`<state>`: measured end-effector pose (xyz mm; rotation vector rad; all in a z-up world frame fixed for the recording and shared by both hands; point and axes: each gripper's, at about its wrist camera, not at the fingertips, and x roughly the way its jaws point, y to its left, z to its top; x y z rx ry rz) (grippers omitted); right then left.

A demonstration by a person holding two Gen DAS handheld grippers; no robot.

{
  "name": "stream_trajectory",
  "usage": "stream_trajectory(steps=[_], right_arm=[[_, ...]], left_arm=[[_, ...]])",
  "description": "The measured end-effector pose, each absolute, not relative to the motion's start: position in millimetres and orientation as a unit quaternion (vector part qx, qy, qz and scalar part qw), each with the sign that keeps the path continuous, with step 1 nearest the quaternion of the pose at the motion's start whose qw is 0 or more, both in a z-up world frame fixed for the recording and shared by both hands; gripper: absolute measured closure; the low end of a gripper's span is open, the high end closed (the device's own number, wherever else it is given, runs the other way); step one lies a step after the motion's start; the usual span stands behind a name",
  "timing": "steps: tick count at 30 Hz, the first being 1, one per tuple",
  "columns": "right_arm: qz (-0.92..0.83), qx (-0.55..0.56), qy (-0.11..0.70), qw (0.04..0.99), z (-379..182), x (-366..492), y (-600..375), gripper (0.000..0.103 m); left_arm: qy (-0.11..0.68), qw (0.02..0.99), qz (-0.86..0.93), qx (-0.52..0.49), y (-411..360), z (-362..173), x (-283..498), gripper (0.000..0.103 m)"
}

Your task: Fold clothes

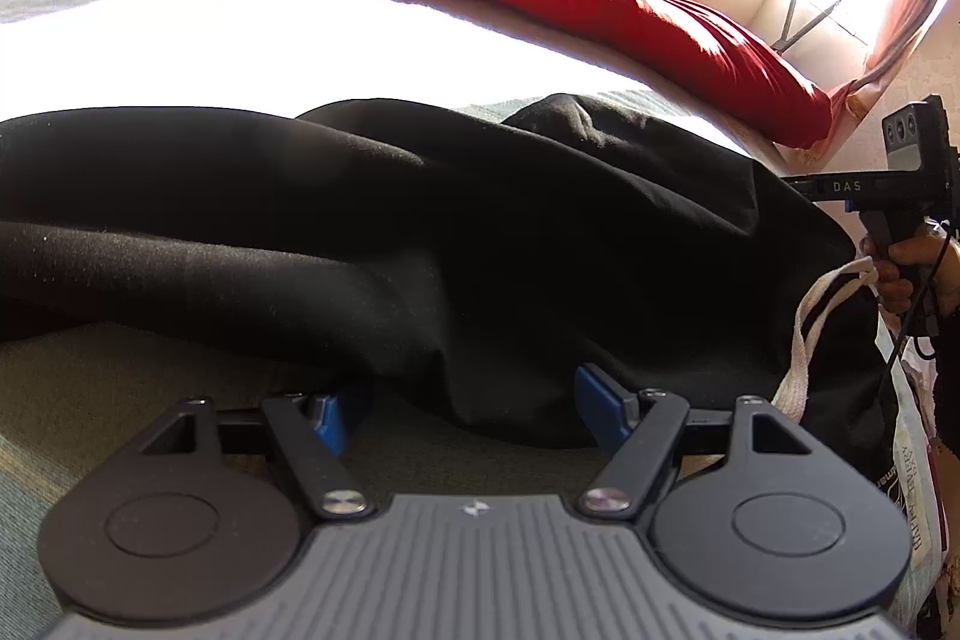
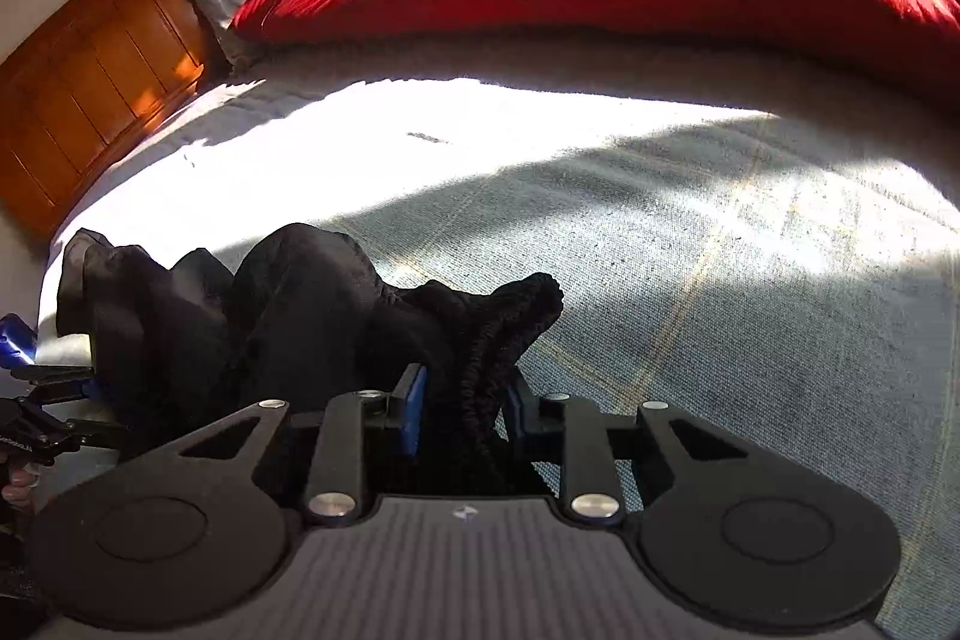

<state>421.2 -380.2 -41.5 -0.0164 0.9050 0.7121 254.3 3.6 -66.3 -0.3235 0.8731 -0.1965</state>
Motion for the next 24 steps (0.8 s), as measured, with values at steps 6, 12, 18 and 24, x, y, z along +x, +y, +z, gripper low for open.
stream_trajectory(steps=[6, 12, 18, 24], right_arm=[[0.208, -0.092, 0.378, 0.898, -14.8, 406.9, -395.8, 0.079], [0.101, -0.099, 0.394, 0.908, -26.3, 404.6, -439.7, 0.079], [-0.001, -0.104, 0.408, 0.907, -39.3, 394.4, -485.8, 0.079], [-0.100, -0.084, 0.432, 0.893, -57.0, 376.3, -538.4, 0.078]], left_arm=[[0.424, 0.887, -0.096, -0.155, 0.3, -61.3, 257.2, 0.029], [0.418, 0.887, -0.116, -0.155, -3.1, -54.7, 256.1, 0.029], [0.406, 0.891, -0.128, -0.156, -3.0, -47.9, 256.8, 0.029], [0.405, 0.891, -0.121, -0.164, 5.5, -49.8, 256.3, 0.029]])
